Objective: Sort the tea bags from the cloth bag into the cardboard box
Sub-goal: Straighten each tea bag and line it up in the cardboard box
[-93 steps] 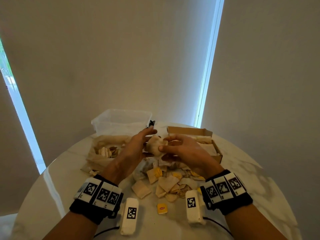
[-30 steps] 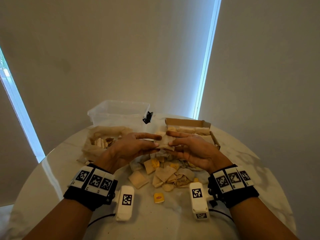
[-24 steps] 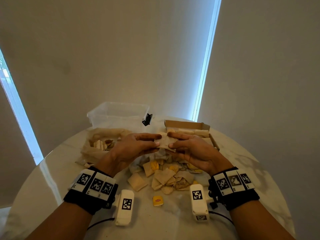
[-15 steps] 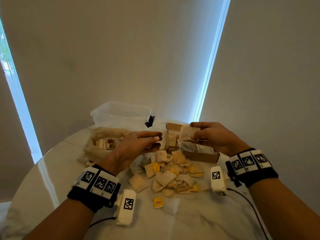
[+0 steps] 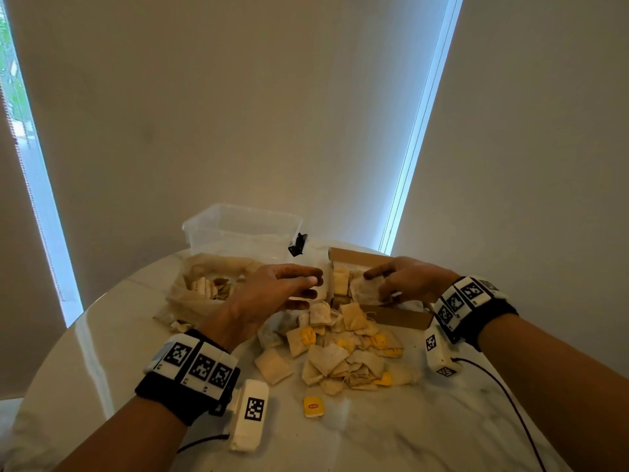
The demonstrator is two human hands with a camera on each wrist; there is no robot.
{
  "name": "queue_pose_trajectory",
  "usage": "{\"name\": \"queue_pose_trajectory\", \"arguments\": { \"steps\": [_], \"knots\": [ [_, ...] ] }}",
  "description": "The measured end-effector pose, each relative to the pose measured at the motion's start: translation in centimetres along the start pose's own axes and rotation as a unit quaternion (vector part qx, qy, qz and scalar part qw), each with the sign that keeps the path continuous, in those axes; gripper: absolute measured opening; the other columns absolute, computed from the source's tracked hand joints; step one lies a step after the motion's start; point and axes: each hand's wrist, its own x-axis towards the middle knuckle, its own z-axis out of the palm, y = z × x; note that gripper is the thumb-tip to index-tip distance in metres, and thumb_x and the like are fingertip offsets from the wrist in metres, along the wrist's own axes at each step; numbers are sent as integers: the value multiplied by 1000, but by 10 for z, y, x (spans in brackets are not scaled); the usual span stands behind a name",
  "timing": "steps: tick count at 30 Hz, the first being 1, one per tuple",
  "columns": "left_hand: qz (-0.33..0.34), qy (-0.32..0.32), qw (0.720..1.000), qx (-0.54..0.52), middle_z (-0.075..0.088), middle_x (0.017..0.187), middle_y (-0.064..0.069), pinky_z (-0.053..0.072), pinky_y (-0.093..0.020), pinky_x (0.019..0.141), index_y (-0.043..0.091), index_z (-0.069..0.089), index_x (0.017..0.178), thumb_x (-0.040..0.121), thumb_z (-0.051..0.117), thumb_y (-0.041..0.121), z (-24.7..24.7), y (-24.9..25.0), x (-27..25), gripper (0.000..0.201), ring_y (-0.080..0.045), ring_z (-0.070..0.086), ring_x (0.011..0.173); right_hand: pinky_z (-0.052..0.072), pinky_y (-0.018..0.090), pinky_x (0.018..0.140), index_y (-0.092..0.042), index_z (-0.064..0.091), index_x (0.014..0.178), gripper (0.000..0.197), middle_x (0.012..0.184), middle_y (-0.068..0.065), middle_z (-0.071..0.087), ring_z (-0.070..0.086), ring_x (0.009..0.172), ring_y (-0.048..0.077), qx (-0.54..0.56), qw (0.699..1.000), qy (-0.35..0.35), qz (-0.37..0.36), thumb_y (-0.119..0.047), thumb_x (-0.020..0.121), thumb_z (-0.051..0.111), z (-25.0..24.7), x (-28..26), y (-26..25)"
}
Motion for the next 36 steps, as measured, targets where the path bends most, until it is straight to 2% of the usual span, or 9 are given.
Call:
{"name": "queue_pose_trajectory", "arguments": {
  "steps": [5, 9, 13, 16, 20, 24, 26, 32, 36],
  "knots": [
    [8, -1, 1000, 21, 79, 116, 5, 60, -24, 80, 22, 75, 125, 103, 67, 21, -2, 0, 1, 23, -14, 76, 107, 65, 32, 79, -29, 70, 136, 61, 144, 9, 43, 59, 113, 31, -64, 998, 6, -4, 6, 86, 75, 3, 2, 1],
    [11, 1, 1000, 28, 79, 116, 6, 60, -25, 78, 23, 75, 123, 103, 67, 21, -2, 0, 1, 22, -13, 76, 106, 66, 31, 77, -22, 67, 140, 57, 140, 7, 52, 62, 108, 27, -108, 994, 24, -15, 2, 89, 77, 3, 3, -3],
    [17, 11, 999, 26, 79, 116, 5, 59, -23, 75, 21, 74, 126, 103, 66, 20, -3, 2, 1, 24, -13, 76, 104, 58, 22, 73, -16, 69, 136, 39, 132, 5, 69, 66, 97, 13, -227, 963, 110, -90, -16, 97, 73, -3, -3, -13],
    [19, 20, 999, 24, 79, 116, 6, 58, -22, 74, 23, 75, 125, 103, 66, 20, -4, 3, 0, 23, -13, 76, 105, 51, 22, 82, -16, 77, 124, 27, 123, 1, 74, 65, 98, 11, -250, 944, 159, -145, -15, 98, 71, 3, -7, -15],
    [23, 29, 999, 18, 79, 117, 7, 58, -24, 78, 25, 76, 124, 103, 66, 21, -6, 6, -2, 23, -12, 75, 106, 53, 21, 76, -21, 80, 115, 26, 118, -4, 72, 64, 95, 11, -311, 942, 75, -105, -8, 97, 66, 26, -4, -7],
    [38, 51, 998, 21, 79, 116, 8, 59, -27, 81, 25, 76, 123, 103, 67, 20, -11, 11, -3, 23, -14, 75, 107, 57, 21, 77, -16, 80, 111, 24, 115, -3, 74, 66, 93, 9, -277, 946, 114, -127, -2, 97, 65, 32, -2, -1],
    [46, 64, 997, 26, 79, 116, 7, 59, -27, 80, 24, 77, 122, 103, 67, 18, -16, 15, -4, 22, -15, 75, 107, 62, 27, 85, -15, 79, 114, 22, 112, -1, 74, 68, 95, 12, -290, 944, 109, -112, -7, 100, 64, 36, -2, 2],
    [57, 110, 988, 92, 80, 110, 9, 59, -24, 72, 24, 80, 115, 102, 68, 22, -48, 34, -11, 18, -14, 75, 104, 64, 32, 82, -19, 80, 113, 20, 106, -2, 76, 71, 91, 15, -317, 938, 97, -96, -16, 99, 66, 37, -1, 3],
    [70, 164, 959, 220, 79, 101, 14, 55, -22, 74, 33, 82, 105, 96, 76, 26, -87, 39, -22, 12, -6, 73, 96, 56, 22, 78, -23, 78, 113, 22, 108, -10, 74, 66, 88, 3, -276, 930, 154, -187, -14, 97, 65, 47, -14, -17]
  ]
}}
